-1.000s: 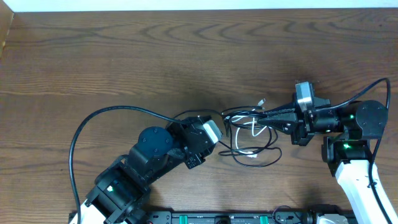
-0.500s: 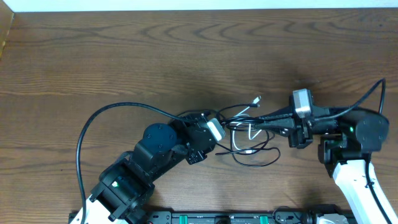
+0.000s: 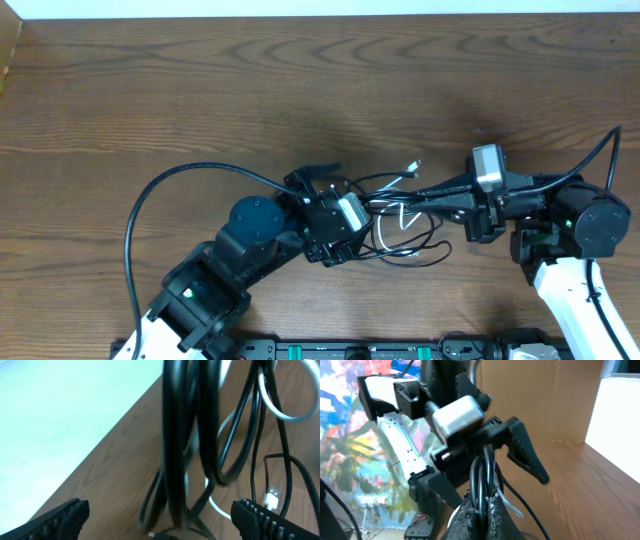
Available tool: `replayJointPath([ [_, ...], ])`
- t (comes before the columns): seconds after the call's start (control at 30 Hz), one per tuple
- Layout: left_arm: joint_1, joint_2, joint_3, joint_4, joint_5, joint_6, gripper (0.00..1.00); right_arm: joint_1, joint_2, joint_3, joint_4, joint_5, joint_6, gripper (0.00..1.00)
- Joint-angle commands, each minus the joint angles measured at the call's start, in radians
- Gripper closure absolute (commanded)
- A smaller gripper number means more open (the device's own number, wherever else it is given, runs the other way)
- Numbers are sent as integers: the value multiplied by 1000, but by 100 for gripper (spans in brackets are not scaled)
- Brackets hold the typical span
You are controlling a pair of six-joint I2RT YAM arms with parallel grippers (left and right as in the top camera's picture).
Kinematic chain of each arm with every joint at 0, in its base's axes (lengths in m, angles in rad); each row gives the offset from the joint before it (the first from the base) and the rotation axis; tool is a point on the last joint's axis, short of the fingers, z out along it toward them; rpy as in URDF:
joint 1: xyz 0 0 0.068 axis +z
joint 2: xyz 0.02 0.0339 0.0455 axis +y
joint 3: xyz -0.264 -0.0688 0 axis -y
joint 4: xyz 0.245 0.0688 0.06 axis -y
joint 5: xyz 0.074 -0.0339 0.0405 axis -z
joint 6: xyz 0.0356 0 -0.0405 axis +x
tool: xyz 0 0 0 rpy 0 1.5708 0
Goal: Untangle cables
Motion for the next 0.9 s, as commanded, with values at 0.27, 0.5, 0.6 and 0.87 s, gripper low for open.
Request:
replayJointPath([
  [0.27, 4, 27, 5, 27, 34, 6, 22, 32, -3, 6, 3, 22, 19, 99],
  [0.5, 4, 27, 5, 27, 46, 6, 33, 18, -3, 6, 2, 50, 24, 99],
  [0.6, 4, 27, 5, 27, 61, 5, 33, 7, -3, 6, 2, 64, 31, 99],
  [0.87, 4, 22, 5, 35, 61, 6, 41, -22, -3, 6, -1, 108, 91, 99],
])
